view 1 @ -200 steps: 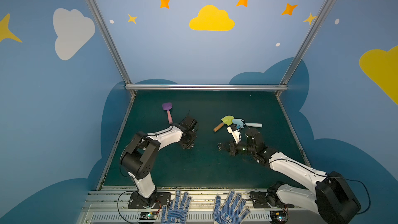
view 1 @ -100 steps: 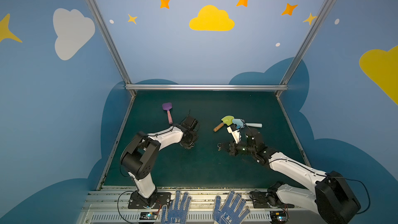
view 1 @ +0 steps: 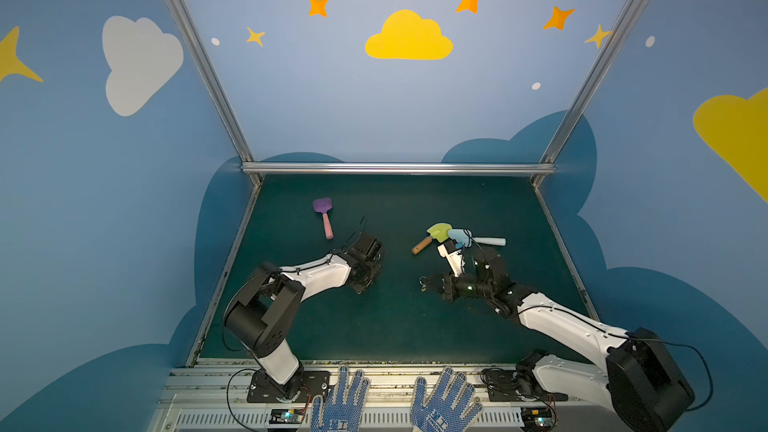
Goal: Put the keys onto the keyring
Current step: 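Lower and turn the plate with the left gripper while the right holds the key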
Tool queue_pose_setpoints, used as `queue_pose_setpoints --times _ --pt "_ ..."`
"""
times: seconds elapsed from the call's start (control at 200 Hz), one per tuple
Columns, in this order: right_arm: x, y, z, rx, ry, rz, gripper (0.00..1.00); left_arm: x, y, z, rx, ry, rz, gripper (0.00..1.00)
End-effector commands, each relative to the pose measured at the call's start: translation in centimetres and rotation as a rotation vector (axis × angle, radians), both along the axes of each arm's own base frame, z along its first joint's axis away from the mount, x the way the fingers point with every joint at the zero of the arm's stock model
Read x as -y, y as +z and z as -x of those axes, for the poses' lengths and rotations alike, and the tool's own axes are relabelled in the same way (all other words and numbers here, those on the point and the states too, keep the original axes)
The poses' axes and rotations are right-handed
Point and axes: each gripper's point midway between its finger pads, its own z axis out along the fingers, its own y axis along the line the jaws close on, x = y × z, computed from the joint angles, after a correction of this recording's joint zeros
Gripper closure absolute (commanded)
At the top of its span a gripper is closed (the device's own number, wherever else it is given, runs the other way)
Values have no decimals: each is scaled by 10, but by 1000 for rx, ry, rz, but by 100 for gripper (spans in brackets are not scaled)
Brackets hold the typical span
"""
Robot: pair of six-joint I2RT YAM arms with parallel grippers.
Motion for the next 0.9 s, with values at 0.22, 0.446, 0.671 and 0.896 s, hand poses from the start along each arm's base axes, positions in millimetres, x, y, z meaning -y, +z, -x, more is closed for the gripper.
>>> queue_pose_setpoints --times 0.22,0.446,0.671,0.896 --pt "1 6 -3 27 -1 -3 100 -22 -6 -3 22 113 -64 74" --pt "1 7 -3 25 0 -3 100 -20 1 -14 57 99 -48 80" --pt "0 5 -2 13 1 -10 100 -8 4 -20 67 68 0 76" --pt "0 3 -2 12 -2 -14 100 -4 14 -3 63 94 56 63"
